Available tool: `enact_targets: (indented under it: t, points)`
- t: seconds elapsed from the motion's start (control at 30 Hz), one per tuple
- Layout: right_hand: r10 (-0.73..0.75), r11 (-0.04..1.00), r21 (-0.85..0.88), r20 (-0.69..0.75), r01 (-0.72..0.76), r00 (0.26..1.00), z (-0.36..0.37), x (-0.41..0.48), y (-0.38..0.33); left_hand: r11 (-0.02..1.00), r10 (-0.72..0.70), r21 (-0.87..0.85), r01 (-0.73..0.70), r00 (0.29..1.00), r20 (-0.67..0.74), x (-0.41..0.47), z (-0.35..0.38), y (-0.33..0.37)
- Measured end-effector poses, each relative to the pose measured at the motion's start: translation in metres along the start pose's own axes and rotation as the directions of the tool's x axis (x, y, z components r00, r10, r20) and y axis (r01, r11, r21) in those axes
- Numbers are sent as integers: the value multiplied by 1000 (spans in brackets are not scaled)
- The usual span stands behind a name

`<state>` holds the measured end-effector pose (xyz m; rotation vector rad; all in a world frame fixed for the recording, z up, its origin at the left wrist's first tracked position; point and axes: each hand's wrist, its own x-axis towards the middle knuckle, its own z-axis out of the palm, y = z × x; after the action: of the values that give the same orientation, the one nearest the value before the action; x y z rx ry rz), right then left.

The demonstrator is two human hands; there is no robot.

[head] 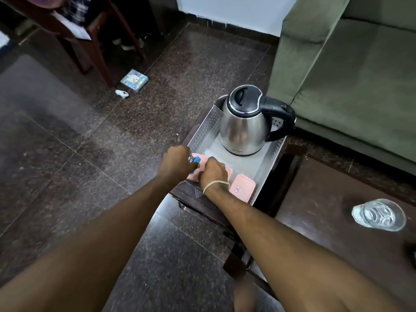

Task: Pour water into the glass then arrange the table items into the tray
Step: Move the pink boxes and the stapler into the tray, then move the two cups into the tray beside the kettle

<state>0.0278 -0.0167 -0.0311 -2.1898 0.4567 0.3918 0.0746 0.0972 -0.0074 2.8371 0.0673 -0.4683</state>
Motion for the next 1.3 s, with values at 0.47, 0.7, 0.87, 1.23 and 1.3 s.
enact_targets:
  t: [0.47,0.7,0.87,1.23,1.3]
  points:
    - [-42,937,346,-4,41,999,-78,-41,50,968,124,230,-102,989,-85,-22,13,27]
    - [33,909,414,-167,40,985,-196,-111,193,842,535,-60,-535,844,-17,-100,54,138]
    - [114,989,118,-227,-89,967,-252,-180,317,747,654,-162,-645,668,356,-175,140,212]
    - [284,896,-343,-40,-281,958,-241,-285,460,743,526,43,-668,623,579,-300,271,262]
    - [295,887,-360,-41,-290,954,-227,-288,470,743,519,70,-665,640,567,-305,281,262]
